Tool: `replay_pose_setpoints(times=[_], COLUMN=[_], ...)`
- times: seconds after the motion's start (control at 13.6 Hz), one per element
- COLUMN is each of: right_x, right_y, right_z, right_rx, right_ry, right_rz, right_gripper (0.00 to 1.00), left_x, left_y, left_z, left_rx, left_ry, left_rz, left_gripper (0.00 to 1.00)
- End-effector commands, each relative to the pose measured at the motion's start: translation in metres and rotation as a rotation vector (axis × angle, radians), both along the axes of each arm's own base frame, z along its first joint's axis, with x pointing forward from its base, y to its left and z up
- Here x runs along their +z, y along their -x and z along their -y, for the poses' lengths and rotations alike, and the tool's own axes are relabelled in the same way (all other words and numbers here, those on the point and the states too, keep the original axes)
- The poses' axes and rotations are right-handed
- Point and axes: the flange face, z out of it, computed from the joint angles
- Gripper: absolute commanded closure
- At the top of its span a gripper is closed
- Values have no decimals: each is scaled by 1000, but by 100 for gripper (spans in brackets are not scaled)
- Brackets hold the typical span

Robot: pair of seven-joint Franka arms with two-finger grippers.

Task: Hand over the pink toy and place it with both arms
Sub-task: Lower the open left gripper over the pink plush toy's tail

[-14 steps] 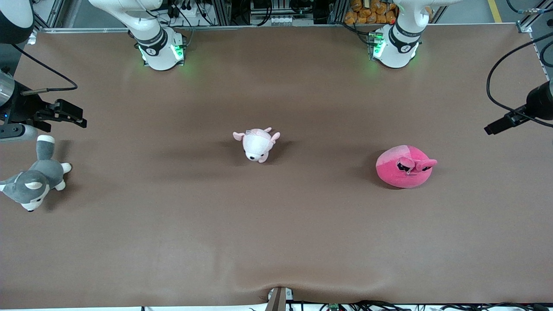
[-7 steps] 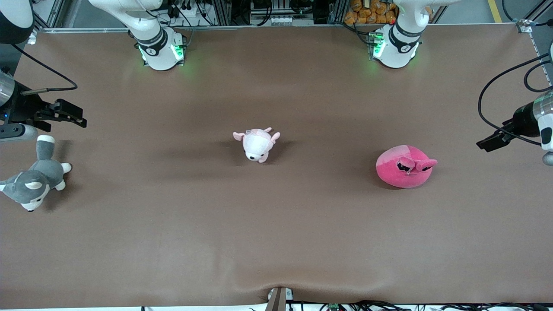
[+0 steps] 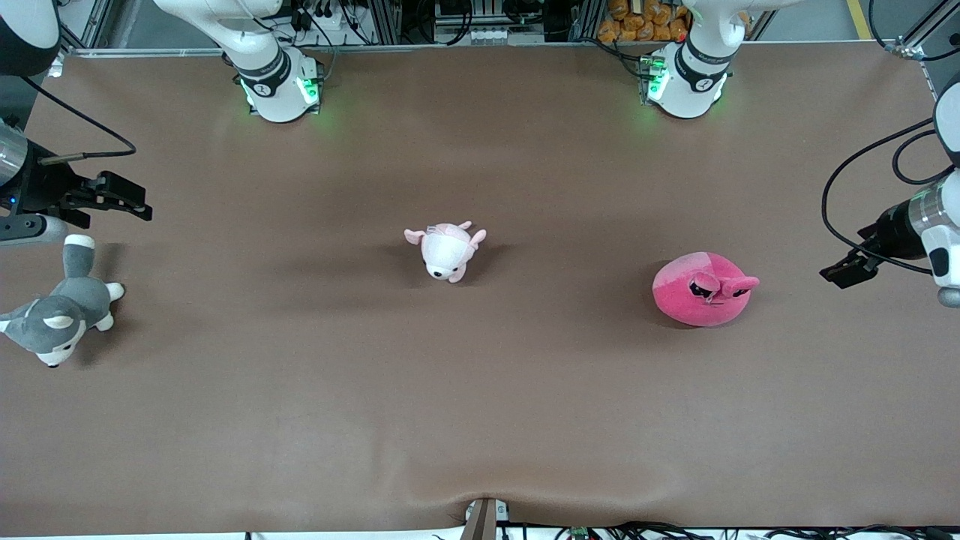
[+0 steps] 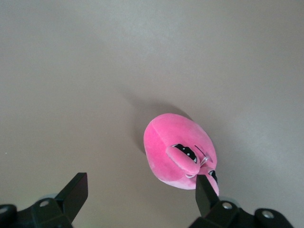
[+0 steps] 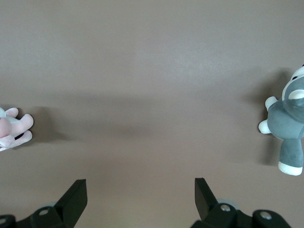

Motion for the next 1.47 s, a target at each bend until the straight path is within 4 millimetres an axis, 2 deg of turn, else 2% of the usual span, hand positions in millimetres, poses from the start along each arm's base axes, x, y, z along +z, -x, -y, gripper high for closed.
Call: replay_pose_setpoints(times=[0.0, 0.22, 0.37, 0.52, 0.66, 0.74, 0.88, 0.96, 1.03, 1.18, 1.4], right_x=[3, 3, 3, 2, 1, 1, 1, 1, 0, 0, 0], right_y=[3, 3, 3, 3, 4, 4, 4, 4, 3, 3, 3], right_z=[-3, -2, -4, -2, -1, -1, -2, -1, -1, -2, -5], right_rx=[17, 15, 18, 15, 14, 14, 16, 14, 14, 16, 20], right_ry=[-5, -5, -5, -5, -5, -5, -5, -5, -5, -5, -5], right_rz=[-1, -2, -2, -5, -16, -16, -16, -16, -16, -14, -14], right_gripper=[0, 0, 0, 0, 0, 0, 0, 0, 0, 0, 0], left_x=[-10, -28, -39, -64, -69, -77, -90, -97, -108, -130, -151], left_y=[-10, -5, -8, -12, -11, -9, 0, 0, 2, 7, 3], left_z=[11, 18, 24, 29, 32, 30, 12, -7, -12, -9, -8], left_rx=[130, 320, 376, 492, 576, 606, 657, 693, 710, 730, 753], left_ry=[-22, -23, 2, 3, 45, 95, 128, 142, 156, 156, 162], left_rz=[-7, -75, -97, -142, -167, -202, -238, -248, -260, -270, -278], left_gripper=[0, 0, 0, 0, 0, 0, 0, 0, 0, 0, 0])
